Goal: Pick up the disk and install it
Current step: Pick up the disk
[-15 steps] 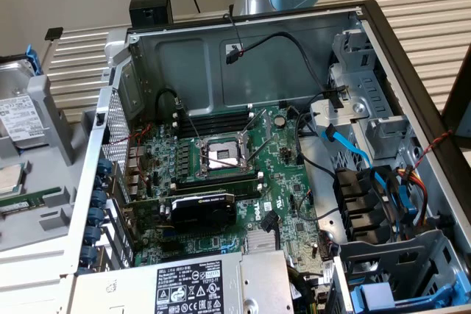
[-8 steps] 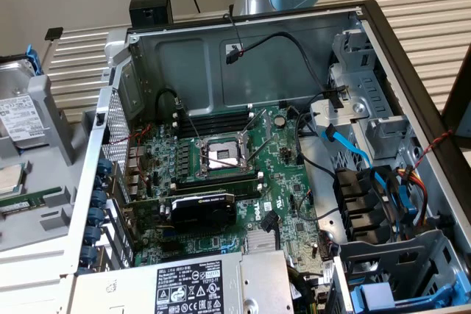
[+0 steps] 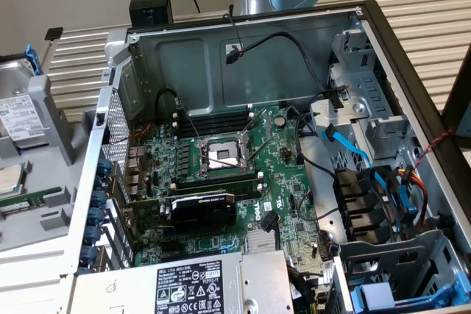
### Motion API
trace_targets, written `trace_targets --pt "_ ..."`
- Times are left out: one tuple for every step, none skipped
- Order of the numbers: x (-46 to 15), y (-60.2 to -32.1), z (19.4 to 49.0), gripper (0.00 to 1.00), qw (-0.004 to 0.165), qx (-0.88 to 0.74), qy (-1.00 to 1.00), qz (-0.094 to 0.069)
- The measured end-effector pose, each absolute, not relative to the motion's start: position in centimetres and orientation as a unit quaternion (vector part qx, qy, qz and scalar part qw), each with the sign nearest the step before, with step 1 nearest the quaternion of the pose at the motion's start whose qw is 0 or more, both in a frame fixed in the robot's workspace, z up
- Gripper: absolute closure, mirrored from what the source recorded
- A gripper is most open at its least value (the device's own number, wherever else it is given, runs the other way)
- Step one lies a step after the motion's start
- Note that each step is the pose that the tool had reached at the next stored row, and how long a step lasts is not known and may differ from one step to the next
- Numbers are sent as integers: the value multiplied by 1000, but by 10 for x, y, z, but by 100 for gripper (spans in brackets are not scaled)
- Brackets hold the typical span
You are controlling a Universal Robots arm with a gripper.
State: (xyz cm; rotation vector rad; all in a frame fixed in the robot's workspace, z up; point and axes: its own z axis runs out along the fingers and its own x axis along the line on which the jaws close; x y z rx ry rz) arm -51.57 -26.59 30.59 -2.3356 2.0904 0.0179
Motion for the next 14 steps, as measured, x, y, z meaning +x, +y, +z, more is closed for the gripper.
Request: trace_targets --pt "-516 -266 306 63 4 -745 667 6" --pt "-516 -266 306 63 4 -745 667 6" --pt "-516 -266 307 63 3 -745 667 6" --pt "-516 -266 307 63 3 -745 667 6" --pt "-517 -266 307 63 4 -745 667 6" --pt "-517 -266 308 63 4 -745 667 6" --pt "-517 -266 308 63 4 -745 667 6" --pt "-517 -266 308 63 4 -745 667 6" --pt "-517 -266 309 63 4 -745 667 6" --pt "-517 -266 309 63 4 -745 667 6" --pt "-517 -266 310 63 4 -745 667 6" --pt "-518 -266 311 63 4 -745 667 6" --pt "-518 -266 311 63 4 -745 667 6" --pt "-518 -266 312 63 4 -745 667 6"
